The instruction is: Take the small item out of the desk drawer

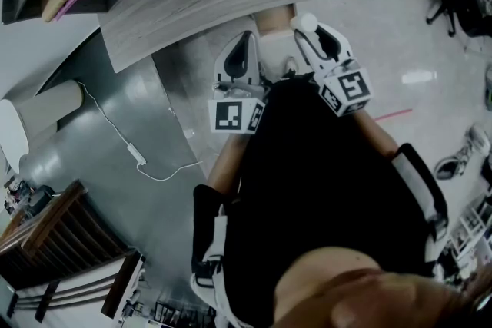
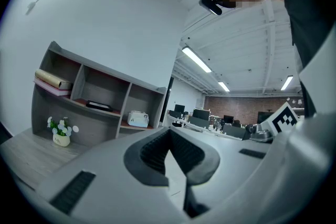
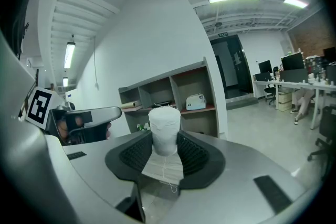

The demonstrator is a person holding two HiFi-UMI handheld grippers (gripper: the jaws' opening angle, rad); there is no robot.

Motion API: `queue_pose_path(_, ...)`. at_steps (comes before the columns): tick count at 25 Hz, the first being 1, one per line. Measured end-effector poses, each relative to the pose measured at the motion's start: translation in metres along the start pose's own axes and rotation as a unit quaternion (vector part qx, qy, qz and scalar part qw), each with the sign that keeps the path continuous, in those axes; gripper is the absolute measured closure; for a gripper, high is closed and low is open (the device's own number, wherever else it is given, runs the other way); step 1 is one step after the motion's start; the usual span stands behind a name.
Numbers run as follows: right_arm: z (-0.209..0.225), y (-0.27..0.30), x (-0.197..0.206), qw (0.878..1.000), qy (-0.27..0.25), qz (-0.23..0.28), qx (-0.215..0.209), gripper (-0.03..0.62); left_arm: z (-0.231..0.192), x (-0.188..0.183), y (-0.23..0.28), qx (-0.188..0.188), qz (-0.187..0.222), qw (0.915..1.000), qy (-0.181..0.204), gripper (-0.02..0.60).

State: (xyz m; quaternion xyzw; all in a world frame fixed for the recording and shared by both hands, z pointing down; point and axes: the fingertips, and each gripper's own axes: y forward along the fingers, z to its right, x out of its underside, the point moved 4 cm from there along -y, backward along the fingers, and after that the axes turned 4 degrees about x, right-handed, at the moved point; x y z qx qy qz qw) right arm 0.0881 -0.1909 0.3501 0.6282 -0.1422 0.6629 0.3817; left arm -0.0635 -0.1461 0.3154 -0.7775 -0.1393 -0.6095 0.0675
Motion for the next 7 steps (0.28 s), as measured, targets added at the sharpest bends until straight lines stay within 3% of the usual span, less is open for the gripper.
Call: queue_pose_path(7,0.0000,-0.0015,-0.0032,1.000,-0.009,0.007,-0.008,0.445,0.0040,0.0040,0.0004,0.010,-0.013,0.9998,0.015,0.590)
